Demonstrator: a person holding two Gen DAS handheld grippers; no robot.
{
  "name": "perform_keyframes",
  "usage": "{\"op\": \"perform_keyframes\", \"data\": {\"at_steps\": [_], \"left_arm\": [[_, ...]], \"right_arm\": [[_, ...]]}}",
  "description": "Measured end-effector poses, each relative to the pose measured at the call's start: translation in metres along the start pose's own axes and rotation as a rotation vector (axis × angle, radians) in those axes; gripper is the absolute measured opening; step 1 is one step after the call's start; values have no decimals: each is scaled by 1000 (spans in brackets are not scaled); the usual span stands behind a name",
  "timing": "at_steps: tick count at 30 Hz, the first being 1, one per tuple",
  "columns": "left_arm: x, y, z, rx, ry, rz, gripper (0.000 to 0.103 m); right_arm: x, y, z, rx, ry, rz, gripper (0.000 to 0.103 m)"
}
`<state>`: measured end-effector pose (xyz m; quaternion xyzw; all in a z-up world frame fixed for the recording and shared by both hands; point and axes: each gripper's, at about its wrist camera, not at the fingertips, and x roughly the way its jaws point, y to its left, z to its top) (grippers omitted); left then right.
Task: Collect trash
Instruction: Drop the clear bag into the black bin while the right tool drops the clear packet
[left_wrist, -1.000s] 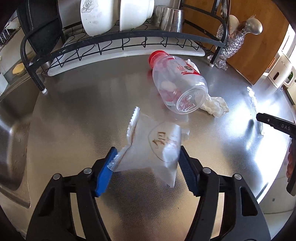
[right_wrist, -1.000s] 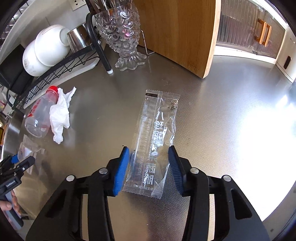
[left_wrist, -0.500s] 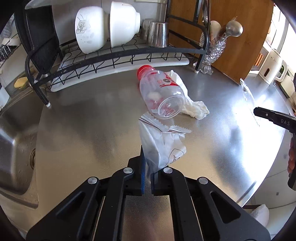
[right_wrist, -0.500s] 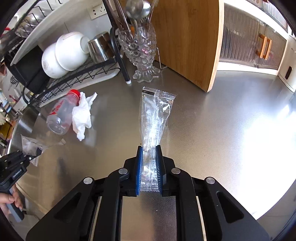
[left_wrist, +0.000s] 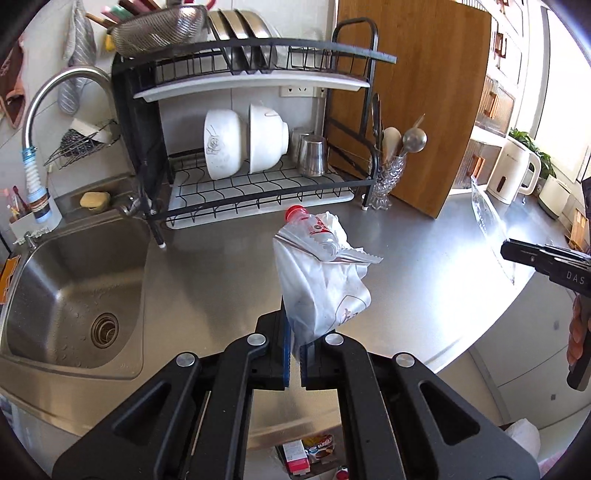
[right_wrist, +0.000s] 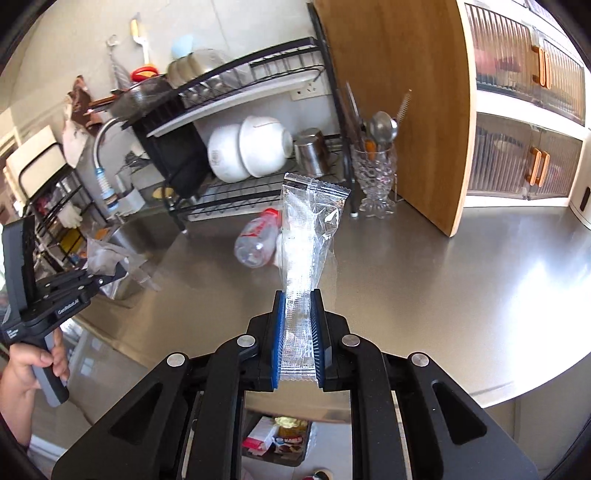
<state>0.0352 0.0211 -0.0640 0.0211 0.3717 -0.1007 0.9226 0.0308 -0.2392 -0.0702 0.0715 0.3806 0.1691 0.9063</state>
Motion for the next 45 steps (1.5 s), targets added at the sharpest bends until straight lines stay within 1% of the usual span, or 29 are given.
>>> {"op": "perform_keyframes", "data": {"at_steps": [4, 8, 12, 15, 18, 22, 24, 26, 29, 33, 37, 39, 45], "left_arm": [[-41, 8, -23, -32, -23, -1, 2], [-75, 13, -55, -56, -16, -6, 2], [-86, 18, -94, -98, 33, -27, 2], [-78, 18, -123, -108, 93, -37, 2], [-55, 21, -156, -148, 180, -62, 2], [-14, 19, -201, -171, 294, -98, 2], [11, 16, -223, -187, 364, -130, 2], [35, 11, -245, -179, 419, -135, 2], [71, 11, -272, -188, 486, -139, 2], [115, 14, -303, -207, 547, -129, 2], [152, 19, -328, -229, 586, -126, 2], [169, 22, -336, -249, 600, -129, 2], [216, 22, -356, -248, 646, -144, 2]], "right_arm": [[-16, 28, -23, -38, 25, 84, 15], [-20, 55, -51, -95, 90, 164, 15], [-7, 74, -85, -129, 190, 211, 15], [14, 81, -113, -131, 279, 234, 15], [34, 86, -144, -124, 365, 241, 15], [64, 89, -187, -120, 461, 231, 15], [83, 86, -210, -98, 521, 218, 15], [102, 81, -232, -74, 577, 199, 15], [130, 72, -263, 2, 647, 192, 15], [166, 66, -293, 27, 700, 156, 15], [205, 57, -309, 80, 733, 123, 15], [221, 54, -318, 93, 744, 112, 15], [267, 42, -338, 134, 798, 79, 15]]}}
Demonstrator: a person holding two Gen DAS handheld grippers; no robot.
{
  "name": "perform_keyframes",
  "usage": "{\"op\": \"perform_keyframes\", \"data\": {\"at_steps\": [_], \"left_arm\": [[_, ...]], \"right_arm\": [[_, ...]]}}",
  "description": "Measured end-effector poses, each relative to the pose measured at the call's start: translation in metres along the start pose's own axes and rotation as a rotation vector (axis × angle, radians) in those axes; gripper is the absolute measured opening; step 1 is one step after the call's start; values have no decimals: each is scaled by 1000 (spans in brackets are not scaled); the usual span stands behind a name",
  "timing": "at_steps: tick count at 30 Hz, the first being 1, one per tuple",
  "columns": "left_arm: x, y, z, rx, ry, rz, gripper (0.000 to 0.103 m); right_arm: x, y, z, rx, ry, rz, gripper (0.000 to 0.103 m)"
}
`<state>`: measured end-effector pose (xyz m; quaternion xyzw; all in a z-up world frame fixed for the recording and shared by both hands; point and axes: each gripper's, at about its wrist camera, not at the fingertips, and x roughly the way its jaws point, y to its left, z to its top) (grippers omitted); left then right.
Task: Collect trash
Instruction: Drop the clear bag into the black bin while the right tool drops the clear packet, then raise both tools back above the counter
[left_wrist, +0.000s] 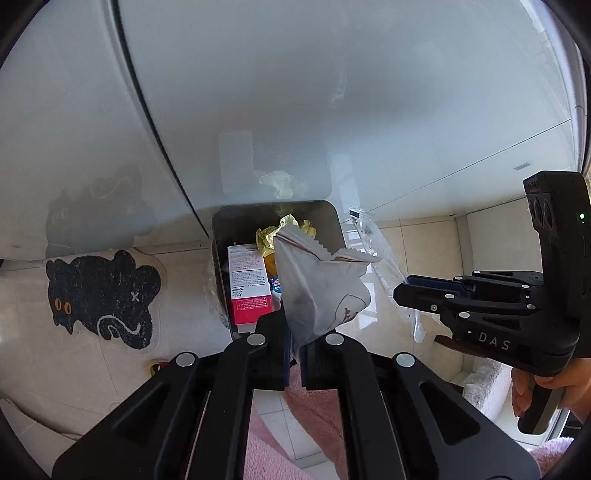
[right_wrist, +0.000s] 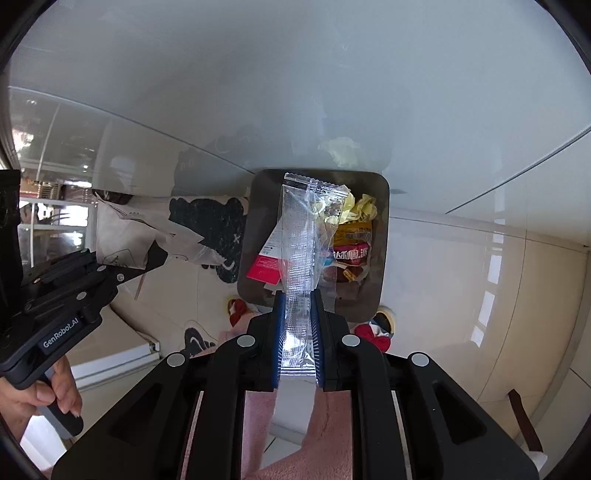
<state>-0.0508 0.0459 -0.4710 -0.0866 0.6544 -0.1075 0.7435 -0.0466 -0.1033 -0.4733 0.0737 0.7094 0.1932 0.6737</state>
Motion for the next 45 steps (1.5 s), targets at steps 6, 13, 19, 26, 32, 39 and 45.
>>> {"op": "perform_keyframes", "data": {"at_steps": [6, 13, 19, 26, 32, 39, 45], "left_arm": [[28, 6, 12, -19, 43, 2, 3], [40, 9, 17, -12, 70, 5, 11], [38, 10, 19, -15, 67, 3, 23], [32, 19, 19, -33, 69, -4, 26], [29, 19, 19, -25, 79, -34, 50], [19, 15, 19, -39, 68, -24, 71], [-21, 11, 12, -33, 25, -21, 93]], "right_arm": [[21, -11, 13, 30, 24, -14, 15], [28, -10, 18, 49, 35, -9, 18], [28, -6, 18, 45, 43, -11, 26], [30, -7, 20, 40, 47, -9, 43], [27, -10, 20, 52, 52, -10, 45], [17, -15, 14, 57, 50, -14, 46], [-27, -9, 0, 17, 0, -22, 83]]}}
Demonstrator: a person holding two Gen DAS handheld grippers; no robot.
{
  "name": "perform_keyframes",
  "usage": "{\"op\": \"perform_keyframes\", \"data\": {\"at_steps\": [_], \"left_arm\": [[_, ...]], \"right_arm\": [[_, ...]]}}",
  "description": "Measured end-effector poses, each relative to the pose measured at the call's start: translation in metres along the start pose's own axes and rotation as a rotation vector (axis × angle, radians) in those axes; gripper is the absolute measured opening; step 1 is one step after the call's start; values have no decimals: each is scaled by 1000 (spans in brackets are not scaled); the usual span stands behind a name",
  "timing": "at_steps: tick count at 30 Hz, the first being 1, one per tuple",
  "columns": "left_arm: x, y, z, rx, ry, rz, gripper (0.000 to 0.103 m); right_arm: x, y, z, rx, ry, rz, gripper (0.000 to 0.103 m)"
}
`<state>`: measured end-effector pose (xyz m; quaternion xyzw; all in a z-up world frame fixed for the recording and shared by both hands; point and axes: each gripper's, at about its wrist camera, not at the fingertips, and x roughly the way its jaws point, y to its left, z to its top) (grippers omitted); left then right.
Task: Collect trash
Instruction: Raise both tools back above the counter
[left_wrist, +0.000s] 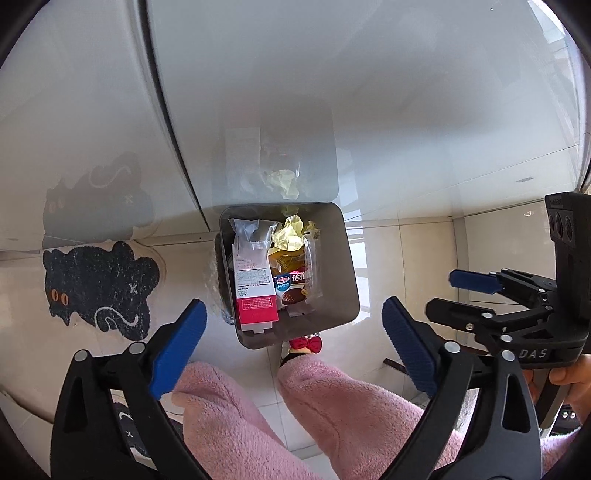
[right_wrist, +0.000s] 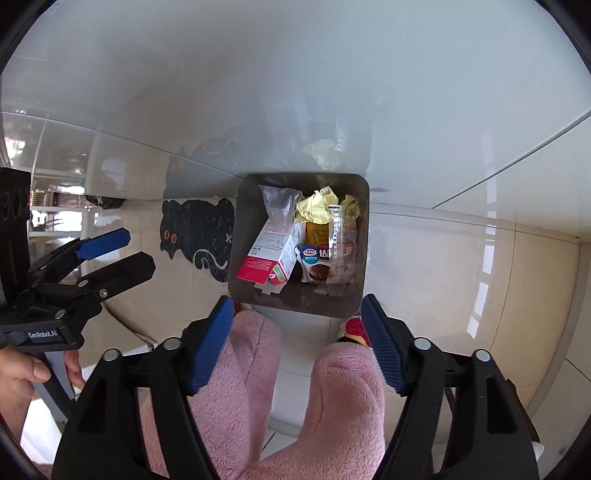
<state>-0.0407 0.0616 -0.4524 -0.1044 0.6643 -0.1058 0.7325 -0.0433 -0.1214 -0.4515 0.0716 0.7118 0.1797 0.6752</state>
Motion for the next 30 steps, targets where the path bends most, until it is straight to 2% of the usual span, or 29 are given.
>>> {"op": "perform_keyframes", "data": {"at_steps": [2, 3, 4, 8, 12, 17, 19, 30], "left_arm": [[-16, -2, -3, 5, -10, 7, 95], [-25, -5, -5, 9, -20, 9, 95], [-36, -9, -6, 18, -32, 14, 95], [-80, -25, -10, 66, -95, 48, 95], [-125, -38, -7, 64, -158, 64, 95], [-180, -59, 1, 71, -241, 94, 95], [-199, -65, 3, 65, -277, 82, 95], [-277, -110, 42, 115, -421, 86, 95]], "right_arm": [[-20, 0, -5, -15, -15, -2, 86], [-32, 1, -7, -31, -28, -8, 94], [-45, 3, -8, -48, -46, -17, 95], [-98, 9, -16, -104, -130, -35, 96], [-146, 11, -21, -114, -192, -20, 99], [-199, 12, -26, -109, -278, -10, 99], [-220, 10, -26, -102, -315, -11, 100], [-329, 5, -2, -71, -542, 26, 100]]}}
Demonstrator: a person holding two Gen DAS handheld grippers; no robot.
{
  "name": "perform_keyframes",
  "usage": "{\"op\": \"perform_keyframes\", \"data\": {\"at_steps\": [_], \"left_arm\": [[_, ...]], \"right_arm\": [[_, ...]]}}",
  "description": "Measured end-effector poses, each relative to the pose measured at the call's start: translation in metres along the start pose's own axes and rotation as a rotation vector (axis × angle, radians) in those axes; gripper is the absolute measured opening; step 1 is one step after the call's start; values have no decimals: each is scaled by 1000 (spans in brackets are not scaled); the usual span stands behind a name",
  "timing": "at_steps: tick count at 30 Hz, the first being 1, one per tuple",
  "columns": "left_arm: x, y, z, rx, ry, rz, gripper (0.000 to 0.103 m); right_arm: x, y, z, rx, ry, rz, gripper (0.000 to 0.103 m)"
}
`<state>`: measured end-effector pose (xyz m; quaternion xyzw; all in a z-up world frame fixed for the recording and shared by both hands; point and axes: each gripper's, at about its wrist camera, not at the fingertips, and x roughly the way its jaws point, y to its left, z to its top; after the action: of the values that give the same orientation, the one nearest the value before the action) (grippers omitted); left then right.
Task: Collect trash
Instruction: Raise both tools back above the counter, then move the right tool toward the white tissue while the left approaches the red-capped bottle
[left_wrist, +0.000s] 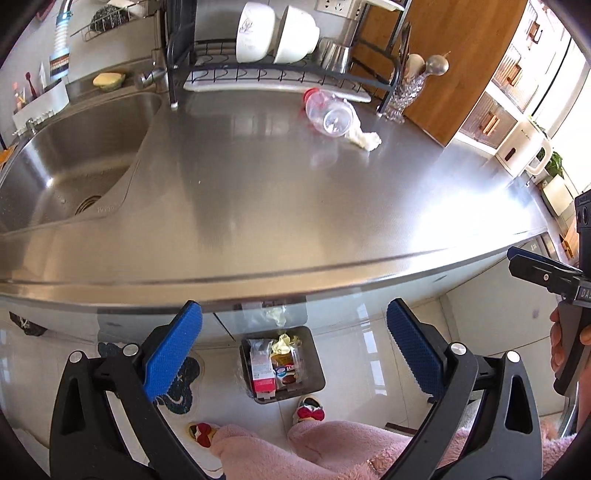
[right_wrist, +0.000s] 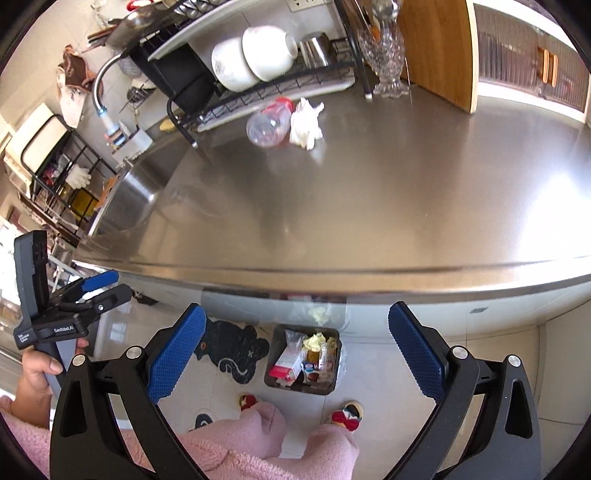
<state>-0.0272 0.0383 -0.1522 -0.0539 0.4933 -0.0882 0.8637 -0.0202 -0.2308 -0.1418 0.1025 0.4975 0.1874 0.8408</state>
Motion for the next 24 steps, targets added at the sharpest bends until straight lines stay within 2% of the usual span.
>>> {"op": "perform_keyframes", "data": {"at_steps": [10, 20, 22, 24], "left_arm": [[-5, -15, 63, 44, -81, 0, 95], [41, -18, 132, 60, -82, -63, 95], [51, -19, 145, 68, -84, -77, 95], [61, -20, 156, 83, -86, -91, 95]], "right_arm": [[-9, -2, 75, -61, -115, -49, 100], [47, -7, 146, -53, -106, -45, 99], [62, -7, 155, -46, -94, -24, 96], [80, -9, 164, -27, -67, -4, 83]]}}
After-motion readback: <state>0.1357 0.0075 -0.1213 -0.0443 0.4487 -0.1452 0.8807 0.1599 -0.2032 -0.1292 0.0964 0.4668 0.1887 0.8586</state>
